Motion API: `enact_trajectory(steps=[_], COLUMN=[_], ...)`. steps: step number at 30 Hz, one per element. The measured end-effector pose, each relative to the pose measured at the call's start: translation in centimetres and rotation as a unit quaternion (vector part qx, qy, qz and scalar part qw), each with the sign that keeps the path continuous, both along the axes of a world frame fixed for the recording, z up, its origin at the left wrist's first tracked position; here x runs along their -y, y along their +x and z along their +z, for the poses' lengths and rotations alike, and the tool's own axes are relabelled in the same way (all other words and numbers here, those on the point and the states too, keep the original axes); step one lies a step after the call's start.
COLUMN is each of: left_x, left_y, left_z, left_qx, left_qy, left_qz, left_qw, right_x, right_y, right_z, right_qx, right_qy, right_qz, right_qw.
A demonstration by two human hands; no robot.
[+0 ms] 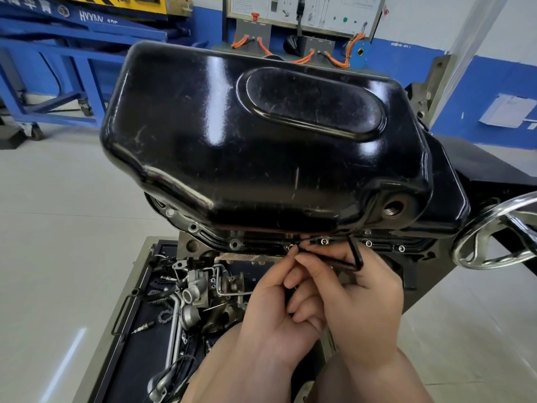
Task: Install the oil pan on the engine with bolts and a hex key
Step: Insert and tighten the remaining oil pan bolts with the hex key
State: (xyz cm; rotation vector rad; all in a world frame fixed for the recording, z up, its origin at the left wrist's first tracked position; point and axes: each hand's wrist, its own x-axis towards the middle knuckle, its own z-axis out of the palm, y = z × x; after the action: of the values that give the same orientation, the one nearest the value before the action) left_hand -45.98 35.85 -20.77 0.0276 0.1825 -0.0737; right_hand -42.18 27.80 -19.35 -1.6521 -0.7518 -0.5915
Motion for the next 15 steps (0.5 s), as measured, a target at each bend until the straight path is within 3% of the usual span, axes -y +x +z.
enact_trajectory(steps=[7,15], left_x=[0.48,0.39], left_y=[0.43,-0.18], left_z=[-0.37,-0.38], left_qx=[-0.028,0.025], left_qy=[0.001,-0.026], left_qz=[0.045,0.005], left_qw=[0.999,0.999], right_x=[0.55,-0.14], right_y=[-0.73,-0.06], right_z=[-0.39,-0.43], right_qx=[0.032,-0.026], right_qy=[-0.025,0.023], right_qz=[0.094,0.004], right_qw=[0.995,0.999])
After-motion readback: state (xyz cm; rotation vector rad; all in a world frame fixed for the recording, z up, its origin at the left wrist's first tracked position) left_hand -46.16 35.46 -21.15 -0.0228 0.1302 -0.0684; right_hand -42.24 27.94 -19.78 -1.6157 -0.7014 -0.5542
